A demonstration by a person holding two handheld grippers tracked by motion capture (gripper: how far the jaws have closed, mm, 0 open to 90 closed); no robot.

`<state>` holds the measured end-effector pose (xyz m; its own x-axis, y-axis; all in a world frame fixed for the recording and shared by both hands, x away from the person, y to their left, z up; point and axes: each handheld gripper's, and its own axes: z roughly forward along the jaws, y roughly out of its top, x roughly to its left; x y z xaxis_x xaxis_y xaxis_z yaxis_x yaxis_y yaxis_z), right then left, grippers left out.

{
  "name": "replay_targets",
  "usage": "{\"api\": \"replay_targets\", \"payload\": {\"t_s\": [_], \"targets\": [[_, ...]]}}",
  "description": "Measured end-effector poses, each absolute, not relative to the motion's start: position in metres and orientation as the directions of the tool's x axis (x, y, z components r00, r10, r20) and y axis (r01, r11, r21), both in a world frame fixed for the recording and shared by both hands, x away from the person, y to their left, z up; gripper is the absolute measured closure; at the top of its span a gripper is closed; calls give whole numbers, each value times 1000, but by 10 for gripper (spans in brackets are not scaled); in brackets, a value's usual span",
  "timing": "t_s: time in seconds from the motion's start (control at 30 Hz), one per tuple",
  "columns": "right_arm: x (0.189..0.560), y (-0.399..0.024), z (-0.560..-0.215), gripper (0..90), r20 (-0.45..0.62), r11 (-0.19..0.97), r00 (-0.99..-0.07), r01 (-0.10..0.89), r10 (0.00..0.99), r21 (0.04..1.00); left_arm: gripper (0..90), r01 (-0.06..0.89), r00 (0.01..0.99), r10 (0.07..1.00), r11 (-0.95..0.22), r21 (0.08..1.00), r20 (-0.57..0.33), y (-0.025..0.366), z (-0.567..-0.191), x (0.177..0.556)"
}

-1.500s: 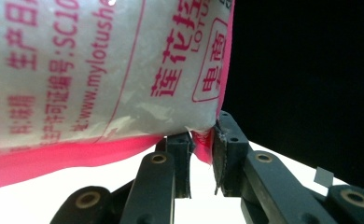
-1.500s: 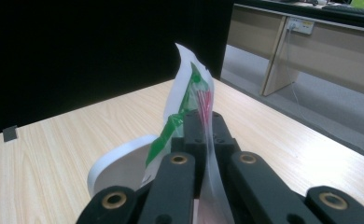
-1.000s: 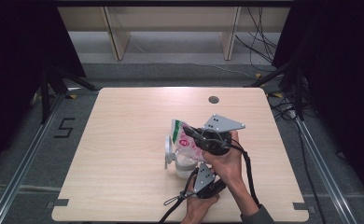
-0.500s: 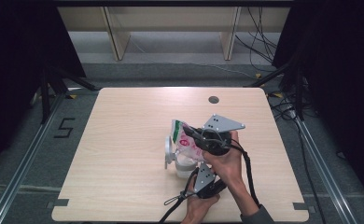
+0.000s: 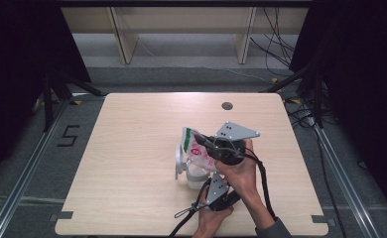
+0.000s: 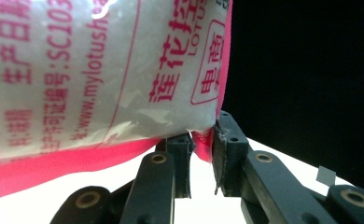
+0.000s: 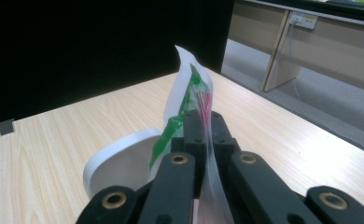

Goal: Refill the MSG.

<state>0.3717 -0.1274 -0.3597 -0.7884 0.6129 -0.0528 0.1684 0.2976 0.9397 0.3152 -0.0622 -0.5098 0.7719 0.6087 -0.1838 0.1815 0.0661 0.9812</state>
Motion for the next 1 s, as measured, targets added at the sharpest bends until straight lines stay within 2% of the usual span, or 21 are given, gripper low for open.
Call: {"api": "replay_targets", "payload": {"t_s": [0.67, 0.7, 0.73, 1.0], "targets": [[370, -127, -360, 900, -35, 291, -784, 189, 620, 938, 780, 181, 772, 610, 60, 982, -180, -61, -510, 315], [370, -127, -360, 900, -36, 292, -783, 188, 620, 938, 780, 195, 770, 594, 127, 972, -232, -66, -510, 313], [371, -126, -361, 900, -33, 283, -787, 182, 616, 942, 780, 180, 772, 610, 63, 982, -181, -62, -510, 315], [372, -127, -360, 900, -51, 297, -790, 169, 611, 940, 780, 183, 771, 610, 63, 981, -183, -62, -509, 315]]}}
